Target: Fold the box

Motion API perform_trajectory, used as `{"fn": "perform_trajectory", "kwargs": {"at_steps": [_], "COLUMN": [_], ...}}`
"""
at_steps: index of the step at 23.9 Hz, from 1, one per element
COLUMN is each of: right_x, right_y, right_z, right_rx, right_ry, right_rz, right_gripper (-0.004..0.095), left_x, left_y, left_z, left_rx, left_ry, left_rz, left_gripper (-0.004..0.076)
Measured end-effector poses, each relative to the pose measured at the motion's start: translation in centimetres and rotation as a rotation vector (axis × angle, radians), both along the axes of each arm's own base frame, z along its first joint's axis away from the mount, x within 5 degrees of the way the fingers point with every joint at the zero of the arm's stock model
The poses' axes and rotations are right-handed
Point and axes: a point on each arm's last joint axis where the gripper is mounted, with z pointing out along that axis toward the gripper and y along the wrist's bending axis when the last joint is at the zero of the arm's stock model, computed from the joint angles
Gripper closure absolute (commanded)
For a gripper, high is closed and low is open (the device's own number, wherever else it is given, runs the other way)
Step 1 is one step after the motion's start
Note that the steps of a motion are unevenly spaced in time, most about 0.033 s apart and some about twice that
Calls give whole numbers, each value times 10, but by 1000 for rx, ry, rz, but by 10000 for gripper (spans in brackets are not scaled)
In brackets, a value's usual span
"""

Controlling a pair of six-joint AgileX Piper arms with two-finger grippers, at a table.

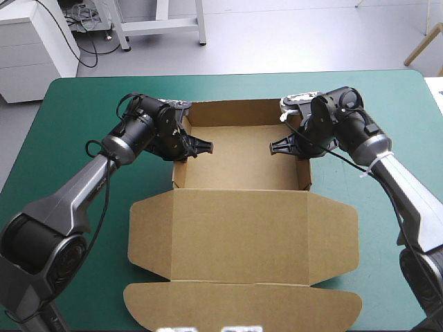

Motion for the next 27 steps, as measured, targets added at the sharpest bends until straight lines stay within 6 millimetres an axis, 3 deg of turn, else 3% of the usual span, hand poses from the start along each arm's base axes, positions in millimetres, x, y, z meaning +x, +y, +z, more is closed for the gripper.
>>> {"fn": "perform_trajectory", "kwargs": {"at_steps": [4, 8, 12, 16, 17, 19, 20, 23, 25, 27], "right_x": [6, 13, 27, 34, 34, 35, 35, 36, 37, 37], "right_y": [-3, -1, 6, 9, 9, 9, 9, 11, 12, 12], "right_z": [-18, -30, -56, -68, -69, -69, -69, -69, -69, -69], "right_rx": [-6, -13, -12, -13, -11, -14, -16, -4, 6, 8], "right_ry": [32, 56, 98, 108, 107, 105, 103, 93, 84, 77], "right_rz": [-17, -17, -18, -19, -20, -16, -13, -6, -3, 1], "right_gripper": [908, 908, 908, 850, 812, 645, 474, 211, 65, 0], "left_x": [7, 9, 13, 16, 17, 18, 18, 19, 20, 21], "left_y": [-6, -7, -6, -7, -7, -7, -7, -10, -12, -14], "left_z": [-20, -26, -34, -40, -41, -43, -44, -48, -49, -49], "left_rx": [4, 13, 52, 69, 70, 74, 77, 59, 47, 40], "left_ry": [57, 67, 72, 76, 75, 75, 76, 83, 84, 83], "left_rz": [-1, -2, -6, -7, -8, -17, -23, -31, -34, -35], "left_gripper": [734, 734, 734, 721, 707, 606, 479, 275, 188, 176]}}
